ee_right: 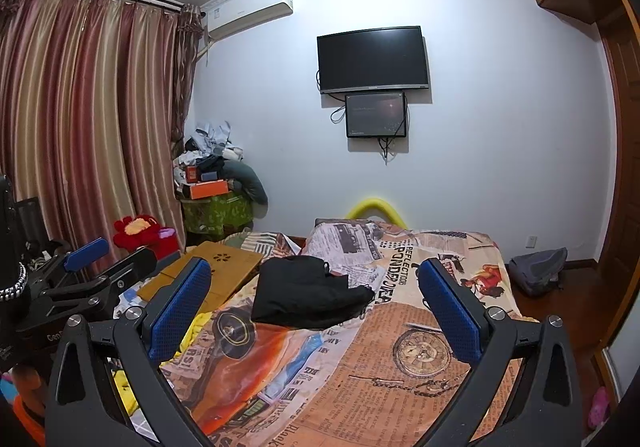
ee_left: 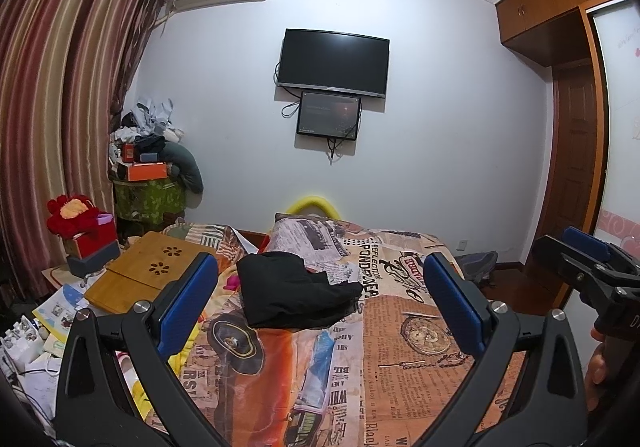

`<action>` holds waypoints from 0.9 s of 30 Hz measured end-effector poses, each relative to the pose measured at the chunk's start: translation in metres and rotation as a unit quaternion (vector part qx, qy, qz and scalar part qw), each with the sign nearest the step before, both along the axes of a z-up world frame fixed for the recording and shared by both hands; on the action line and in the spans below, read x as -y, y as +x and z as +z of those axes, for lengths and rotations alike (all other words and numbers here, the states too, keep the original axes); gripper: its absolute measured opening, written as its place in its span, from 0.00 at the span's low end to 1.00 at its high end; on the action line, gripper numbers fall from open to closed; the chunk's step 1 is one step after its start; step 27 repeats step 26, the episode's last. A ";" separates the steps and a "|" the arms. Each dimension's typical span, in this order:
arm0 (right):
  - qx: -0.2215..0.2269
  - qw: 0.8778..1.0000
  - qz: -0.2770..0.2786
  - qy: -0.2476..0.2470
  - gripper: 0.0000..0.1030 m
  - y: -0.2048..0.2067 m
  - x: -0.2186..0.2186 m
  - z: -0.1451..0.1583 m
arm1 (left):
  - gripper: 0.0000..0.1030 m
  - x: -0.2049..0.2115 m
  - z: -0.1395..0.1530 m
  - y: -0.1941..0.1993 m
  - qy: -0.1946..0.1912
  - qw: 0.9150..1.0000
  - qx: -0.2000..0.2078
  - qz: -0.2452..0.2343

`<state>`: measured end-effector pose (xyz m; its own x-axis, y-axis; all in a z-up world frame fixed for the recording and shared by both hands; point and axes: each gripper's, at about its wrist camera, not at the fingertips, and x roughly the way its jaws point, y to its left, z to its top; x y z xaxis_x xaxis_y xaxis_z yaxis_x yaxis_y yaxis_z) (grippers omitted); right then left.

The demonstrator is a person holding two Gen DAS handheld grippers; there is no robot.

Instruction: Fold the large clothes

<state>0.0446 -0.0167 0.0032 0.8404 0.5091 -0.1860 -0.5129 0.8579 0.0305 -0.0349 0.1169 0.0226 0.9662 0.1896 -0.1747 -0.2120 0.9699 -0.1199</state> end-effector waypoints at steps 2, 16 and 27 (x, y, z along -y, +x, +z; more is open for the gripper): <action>0.001 1.000 -0.001 0.000 1.00 0.000 0.000 0.000 | 1.00 -0.001 0.000 0.000 -0.002 1.000 -0.001 -0.002; -0.005 1.000 -0.005 -0.001 1.00 0.003 -0.003 -0.003 | 1.00 0.000 -0.003 0.005 -0.002 1.000 -0.008 -0.002; -0.008 1.000 -0.005 -0.004 1.00 0.004 -0.006 -0.003 | 1.00 0.002 -0.005 0.007 0.001 1.000 -0.013 0.001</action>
